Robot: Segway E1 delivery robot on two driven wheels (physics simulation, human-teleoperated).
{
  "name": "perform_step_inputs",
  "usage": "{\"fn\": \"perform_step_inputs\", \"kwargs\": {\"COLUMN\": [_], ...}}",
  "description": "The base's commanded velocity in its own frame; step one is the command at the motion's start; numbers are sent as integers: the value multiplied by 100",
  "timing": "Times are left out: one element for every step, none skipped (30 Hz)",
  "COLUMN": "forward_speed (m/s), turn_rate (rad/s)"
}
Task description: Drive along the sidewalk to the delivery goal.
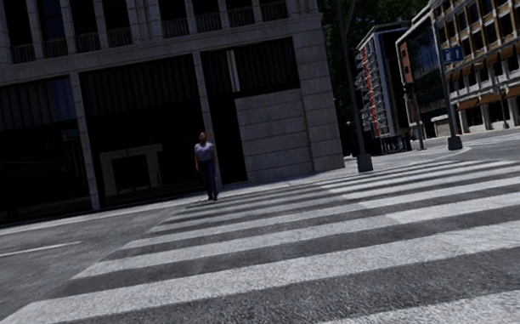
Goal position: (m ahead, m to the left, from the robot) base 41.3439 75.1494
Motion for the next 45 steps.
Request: {"fn": "perform_step_inputs", "kwargs": {"forward_speed": [200, 200, 200, 200, 200, 200, 200, 200, 200, 200, 200, 200, 200, 200, 200, 200, 200, 200, 200, 200, 200, 200, 200, 200, 200, 200, 200, 200, 200, 200, 200, 200, 200, 200, 200, 200, 200, 200, 200, 200, 200, 200, 200, 200, 200], "turn_rate": [0, 0, 0, 0, 0, 0, 0, 0, 0, 0, 0, 0, 0, 0, 0, 0, 0, 0, 0, 0, 0, 0, 0, 0, 0, 0, 0, 0, 0, 0, 0, 0, 0, 0, 0, 0, 0, 0, 0, 0, 0, 0, 0, 0, 0]}}
